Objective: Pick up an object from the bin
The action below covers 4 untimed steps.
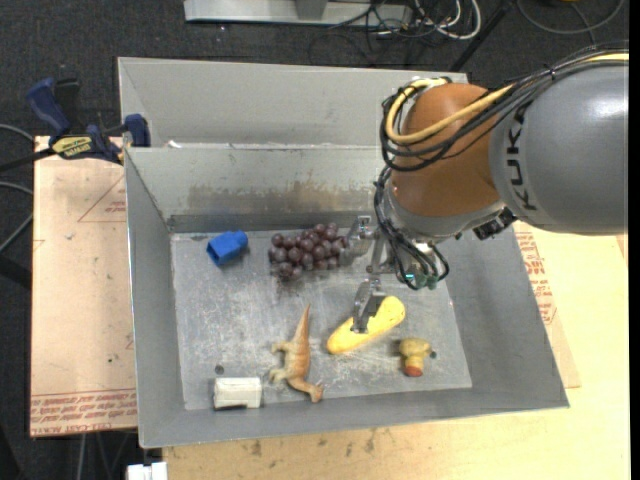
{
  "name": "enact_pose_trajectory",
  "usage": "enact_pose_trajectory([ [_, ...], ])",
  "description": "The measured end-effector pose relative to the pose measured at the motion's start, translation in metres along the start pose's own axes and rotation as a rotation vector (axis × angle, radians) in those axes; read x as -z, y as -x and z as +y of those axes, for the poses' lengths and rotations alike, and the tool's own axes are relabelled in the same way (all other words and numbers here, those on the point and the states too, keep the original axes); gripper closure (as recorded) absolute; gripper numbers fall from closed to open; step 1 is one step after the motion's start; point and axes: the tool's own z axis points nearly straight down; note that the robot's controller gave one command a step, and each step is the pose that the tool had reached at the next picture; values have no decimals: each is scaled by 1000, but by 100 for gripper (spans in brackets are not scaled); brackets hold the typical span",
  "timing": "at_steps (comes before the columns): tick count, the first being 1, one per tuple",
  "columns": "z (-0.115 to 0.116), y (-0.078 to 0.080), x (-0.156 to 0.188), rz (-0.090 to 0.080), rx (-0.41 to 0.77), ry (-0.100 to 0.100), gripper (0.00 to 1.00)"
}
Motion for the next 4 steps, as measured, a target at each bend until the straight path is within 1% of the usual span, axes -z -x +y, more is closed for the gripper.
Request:
enact_pose_trajectory([
  [1,0,2,4,-7,-1,0,0],
  [2,-26,-5,-41,-11,100,0,0],
  [3,-62,-19,-43,-6,271,0,0],
  [4,-59,-17,-58,-8,288,-1,0],
])
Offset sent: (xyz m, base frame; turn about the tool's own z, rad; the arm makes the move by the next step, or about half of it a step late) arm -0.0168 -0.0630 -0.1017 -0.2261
